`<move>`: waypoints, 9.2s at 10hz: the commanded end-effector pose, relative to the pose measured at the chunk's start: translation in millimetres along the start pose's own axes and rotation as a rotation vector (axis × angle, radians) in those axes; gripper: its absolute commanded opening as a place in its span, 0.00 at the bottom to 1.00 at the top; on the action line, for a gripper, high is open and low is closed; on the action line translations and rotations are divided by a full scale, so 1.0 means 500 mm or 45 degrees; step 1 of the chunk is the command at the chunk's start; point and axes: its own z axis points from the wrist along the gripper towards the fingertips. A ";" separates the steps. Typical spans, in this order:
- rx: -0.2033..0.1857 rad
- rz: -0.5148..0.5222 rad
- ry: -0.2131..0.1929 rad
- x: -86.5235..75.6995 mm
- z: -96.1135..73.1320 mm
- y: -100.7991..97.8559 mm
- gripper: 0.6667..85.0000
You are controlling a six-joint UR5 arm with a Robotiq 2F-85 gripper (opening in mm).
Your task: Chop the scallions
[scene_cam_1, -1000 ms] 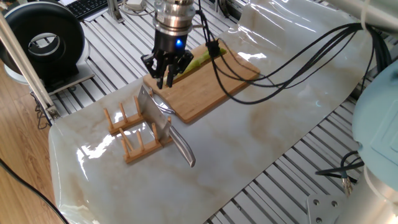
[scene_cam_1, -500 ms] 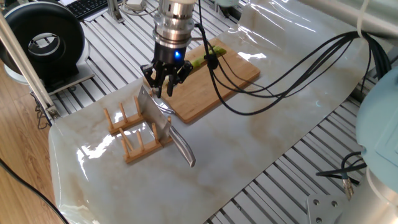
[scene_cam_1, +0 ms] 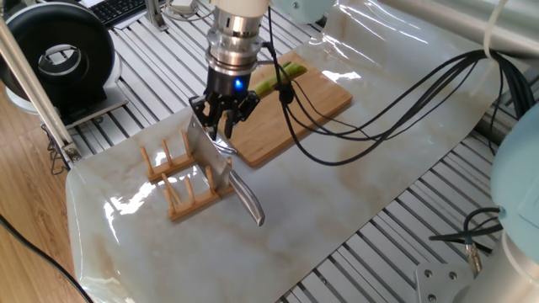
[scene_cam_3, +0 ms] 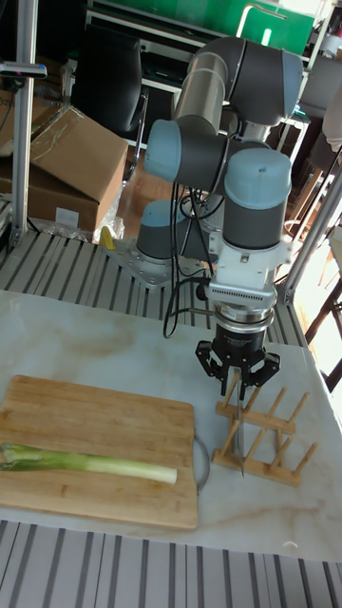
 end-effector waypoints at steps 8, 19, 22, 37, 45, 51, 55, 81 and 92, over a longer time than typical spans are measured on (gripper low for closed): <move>0.002 -0.127 0.052 0.024 0.034 0.018 0.38; -0.008 -0.176 0.054 0.003 0.074 0.020 0.37; -0.025 -0.187 0.080 0.008 0.076 0.024 0.36; -0.201 -0.192 0.172 0.007 0.078 0.035 0.29; -0.193 -0.183 0.181 0.018 0.082 0.031 0.26; -0.195 -0.182 0.170 0.015 0.093 0.027 0.24; -0.193 -0.131 0.127 -0.003 0.096 0.031 0.24; -0.205 -0.148 0.137 0.025 0.100 0.032 0.19; -0.207 -0.148 0.180 0.012 0.000 0.038 0.01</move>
